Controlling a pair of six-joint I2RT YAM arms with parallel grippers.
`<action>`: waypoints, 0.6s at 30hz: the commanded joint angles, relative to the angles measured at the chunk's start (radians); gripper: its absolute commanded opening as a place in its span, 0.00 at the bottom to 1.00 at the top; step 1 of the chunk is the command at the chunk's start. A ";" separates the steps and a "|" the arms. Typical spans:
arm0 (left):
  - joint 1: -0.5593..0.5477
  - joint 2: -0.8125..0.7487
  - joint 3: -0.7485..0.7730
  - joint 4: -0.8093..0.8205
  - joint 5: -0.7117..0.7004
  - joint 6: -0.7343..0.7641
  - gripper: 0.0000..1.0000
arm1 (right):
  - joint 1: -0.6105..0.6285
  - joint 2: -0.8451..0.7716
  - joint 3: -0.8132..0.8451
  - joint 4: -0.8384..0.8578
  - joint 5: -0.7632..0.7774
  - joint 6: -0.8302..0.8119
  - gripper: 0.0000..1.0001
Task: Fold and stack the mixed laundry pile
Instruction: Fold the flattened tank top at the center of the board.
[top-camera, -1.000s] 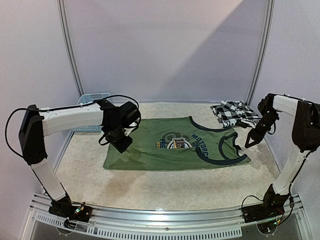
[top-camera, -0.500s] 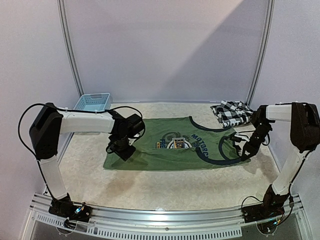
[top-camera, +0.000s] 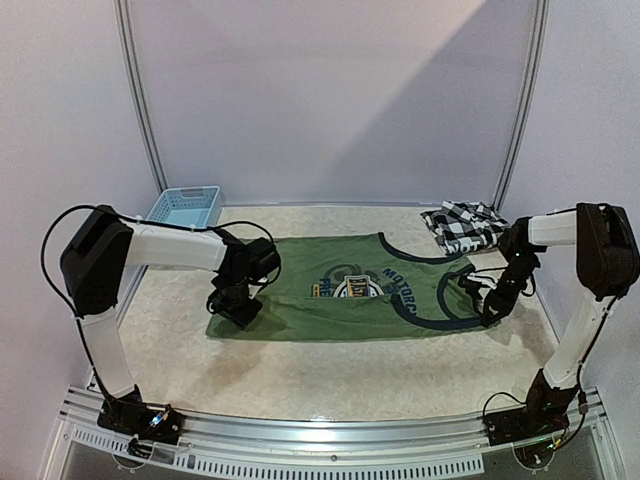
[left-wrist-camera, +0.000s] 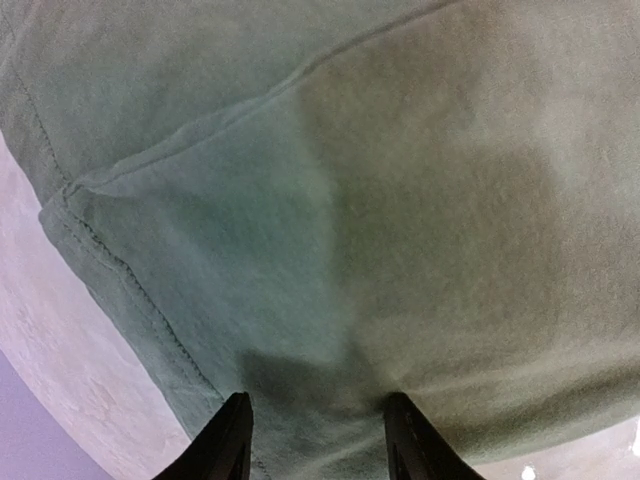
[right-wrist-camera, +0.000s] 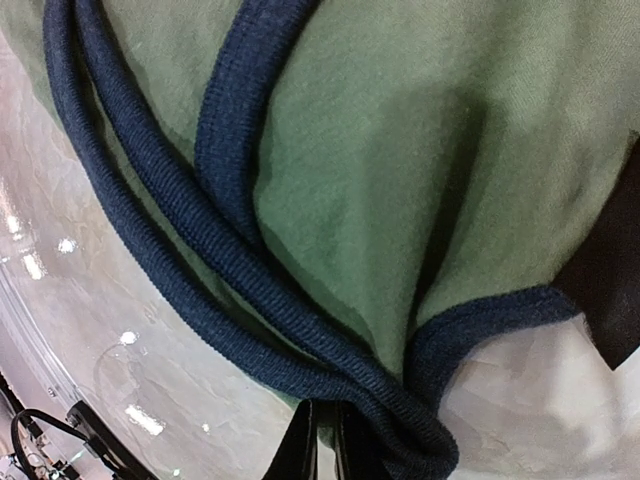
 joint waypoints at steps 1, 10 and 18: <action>0.019 0.034 -0.058 0.010 0.044 -0.027 0.46 | 0.001 0.044 -0.038 0.075 0.060 0.009 0.09; 0.009 -0.039 -0.149 -0.028 0.159 -0.120 0.46 | 0.012 -0.027 -0.121 0.042 0.121 0.007 0.09; -0.041 -0.123 -0.203 -0.097 0.141 -0.170 0.46 | 0.074 -0.077 -0.177 0.023 0.117 0.033 0.09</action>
